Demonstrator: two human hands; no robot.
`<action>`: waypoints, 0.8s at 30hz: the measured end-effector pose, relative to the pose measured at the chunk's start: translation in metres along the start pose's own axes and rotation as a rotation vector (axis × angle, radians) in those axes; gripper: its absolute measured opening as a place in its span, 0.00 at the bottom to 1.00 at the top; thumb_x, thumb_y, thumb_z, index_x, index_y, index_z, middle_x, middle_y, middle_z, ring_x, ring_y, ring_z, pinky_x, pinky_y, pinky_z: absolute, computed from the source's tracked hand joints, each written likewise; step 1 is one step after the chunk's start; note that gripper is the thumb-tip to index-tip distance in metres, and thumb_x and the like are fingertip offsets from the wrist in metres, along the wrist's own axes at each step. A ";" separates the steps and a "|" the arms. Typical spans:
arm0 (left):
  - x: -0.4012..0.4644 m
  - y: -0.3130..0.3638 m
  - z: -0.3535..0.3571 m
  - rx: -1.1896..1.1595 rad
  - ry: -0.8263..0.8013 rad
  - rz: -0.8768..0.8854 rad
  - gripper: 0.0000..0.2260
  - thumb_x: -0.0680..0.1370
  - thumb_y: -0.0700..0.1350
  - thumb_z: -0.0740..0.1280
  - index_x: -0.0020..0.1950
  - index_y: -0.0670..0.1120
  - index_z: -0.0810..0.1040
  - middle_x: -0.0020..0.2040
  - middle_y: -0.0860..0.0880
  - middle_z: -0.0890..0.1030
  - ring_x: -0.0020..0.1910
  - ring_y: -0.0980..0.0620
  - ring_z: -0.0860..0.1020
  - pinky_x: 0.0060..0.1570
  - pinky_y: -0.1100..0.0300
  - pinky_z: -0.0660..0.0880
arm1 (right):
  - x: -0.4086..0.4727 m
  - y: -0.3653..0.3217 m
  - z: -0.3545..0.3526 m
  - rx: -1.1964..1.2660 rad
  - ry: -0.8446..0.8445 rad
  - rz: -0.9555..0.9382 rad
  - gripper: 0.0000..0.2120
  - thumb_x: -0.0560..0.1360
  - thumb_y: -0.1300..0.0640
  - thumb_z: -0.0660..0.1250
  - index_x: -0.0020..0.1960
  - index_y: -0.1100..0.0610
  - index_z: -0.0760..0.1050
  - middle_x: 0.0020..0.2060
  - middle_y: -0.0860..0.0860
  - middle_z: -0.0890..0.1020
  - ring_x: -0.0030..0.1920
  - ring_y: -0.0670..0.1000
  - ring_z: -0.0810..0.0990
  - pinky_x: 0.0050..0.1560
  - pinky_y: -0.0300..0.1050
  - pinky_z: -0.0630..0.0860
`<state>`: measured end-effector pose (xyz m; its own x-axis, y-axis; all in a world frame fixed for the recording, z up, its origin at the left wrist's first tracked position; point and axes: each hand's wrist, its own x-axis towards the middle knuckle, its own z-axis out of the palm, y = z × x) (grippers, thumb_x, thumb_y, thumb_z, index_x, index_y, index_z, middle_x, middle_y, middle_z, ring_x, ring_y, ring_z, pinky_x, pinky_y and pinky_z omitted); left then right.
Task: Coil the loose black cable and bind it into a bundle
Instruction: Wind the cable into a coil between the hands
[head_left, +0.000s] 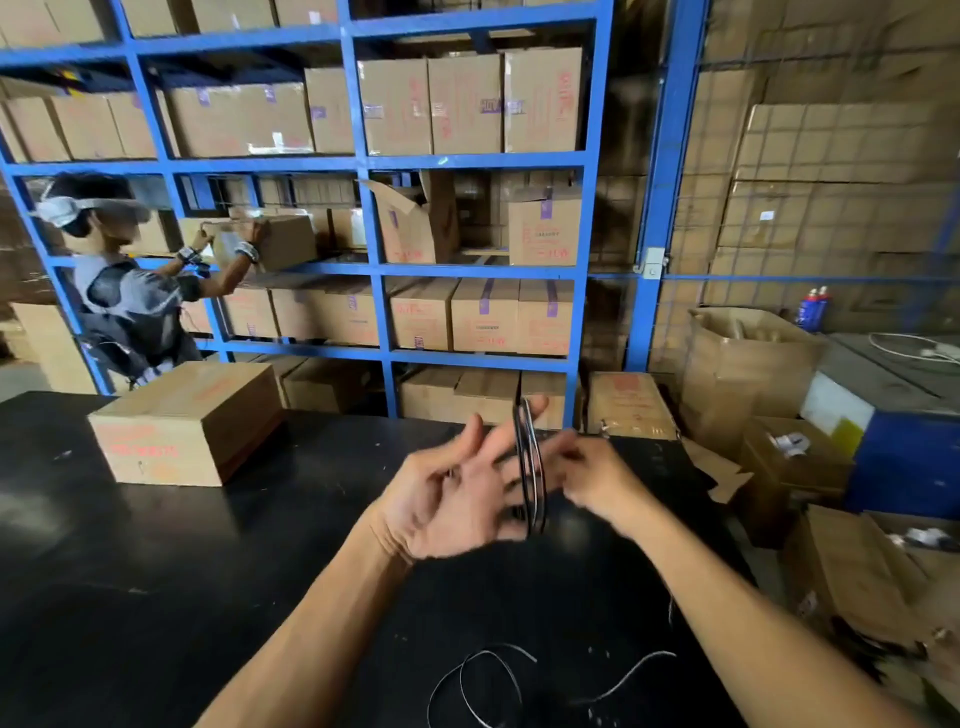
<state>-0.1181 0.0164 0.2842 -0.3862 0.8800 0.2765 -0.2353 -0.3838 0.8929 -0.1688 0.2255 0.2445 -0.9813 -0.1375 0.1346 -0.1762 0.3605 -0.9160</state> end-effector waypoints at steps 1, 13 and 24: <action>0.000 0.009 -0.002 -0.031 0.022 0.048 0.25 0.84 0.58 0.51 0.81 0.57 0.55 0.83 0.45 0.54 0.79 0.34 0.39 0.70 0.29 0.33 | -0.010 0.012 0.011 0.062 -0.037 0.024 0.12 0.81 0.50 0.66 0.43 0.50 0.84 0.30 0.48 0.80 0.25 0.43 0.74 0.28 0.39 0.67; -0.043 0.036 -0.070 -0.053 0.589 0.094 0.24 0.80 0.61 0.54 0.76 0.61 0.68 0.79 0.47 0.64 0.76 0.39 0.57 0.70 0.38 0.56 | -0.089 -0.019 -0.011 0.259 -0.037 -0.062 0.22 0.70 0.38 0.73 0.37 0.58 0.81 0.26 0.51 0.75 0.23 0.46 0.67 0.21 0.36 0.61; -0.012 -0.020 -0.050 -0.083 0.432 -0.281 0.28 0.82 0.59 0.61 0.80 0.56 0.59 0.83 0.50 0.54 0.59 0.51 0.65 0.61 0.50 0.63 | -0.016 -0.128 -0.074 0.101 0.168 -0.278 0.09 0.78 0.51 0.70 0.45 0.55 0.85 0.27 0.45 0.78 0.21 0.42 0.69 0.21 0.34 0.65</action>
<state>-0.1535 -0.0003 0.2456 -0.6265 0.7634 -0.1572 -0.4460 -0.1857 0.8755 -0.1362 0.2498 0.3879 -0.8973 -0.0607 0.4372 -0.4385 0.2358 -0.8673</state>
